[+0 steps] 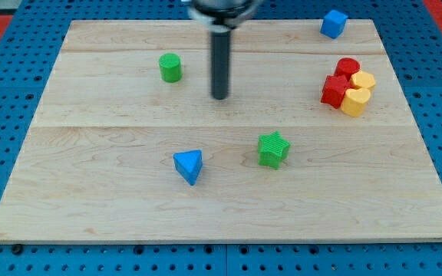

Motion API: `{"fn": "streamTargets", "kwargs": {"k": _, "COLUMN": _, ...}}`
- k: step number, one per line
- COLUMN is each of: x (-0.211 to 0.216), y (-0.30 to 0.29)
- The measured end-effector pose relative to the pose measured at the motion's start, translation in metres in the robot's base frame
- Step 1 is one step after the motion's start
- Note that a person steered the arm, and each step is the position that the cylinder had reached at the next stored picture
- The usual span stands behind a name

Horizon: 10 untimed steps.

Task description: Push the green circle to the right side of the board

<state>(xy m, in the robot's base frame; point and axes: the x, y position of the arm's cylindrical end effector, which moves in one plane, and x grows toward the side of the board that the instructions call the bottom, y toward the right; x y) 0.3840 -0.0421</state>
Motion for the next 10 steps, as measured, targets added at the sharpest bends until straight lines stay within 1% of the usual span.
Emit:
{"fn": "streamTargets", "kwargs": {"k": 1, "x": -0.024, "y": -0.034}}
{"fn": "streamTargets", "kwargs": {"k": 2, "x": -0.043, "y": -0.034}}
{"fn": "streamTargets", "kwargs": {"k": 3, "x": -0.046, "y": -0.051}}
{"fn": "streamTargets", "kwargs": {"k": 4, "x": -0.059, "y": -0.068}}
{"fn": "streamTargets", "kwargs": {"k": 5, "x": -0.079, "y": -0.068}}
{"fn": "streamTargets", "kwargs": {"k": 6, "x": -0.109, "y": -0.086}}
{"fn": "streamTargets", "kwargs": {"k": 7, "x": -0.123, "y": -0.085}}
{"fn": "streamTargets", "kwargs": {"k": 8, "x": -0.121, "y": -0.031}}
{"fn": "streamTargets", "kwargs": {"k": 9, "x": -0.113, "y": 0.037}}
{"fn": "streamTargets", "kwargs": {"k": 10, "x": -0.097, "y": 0.085}}
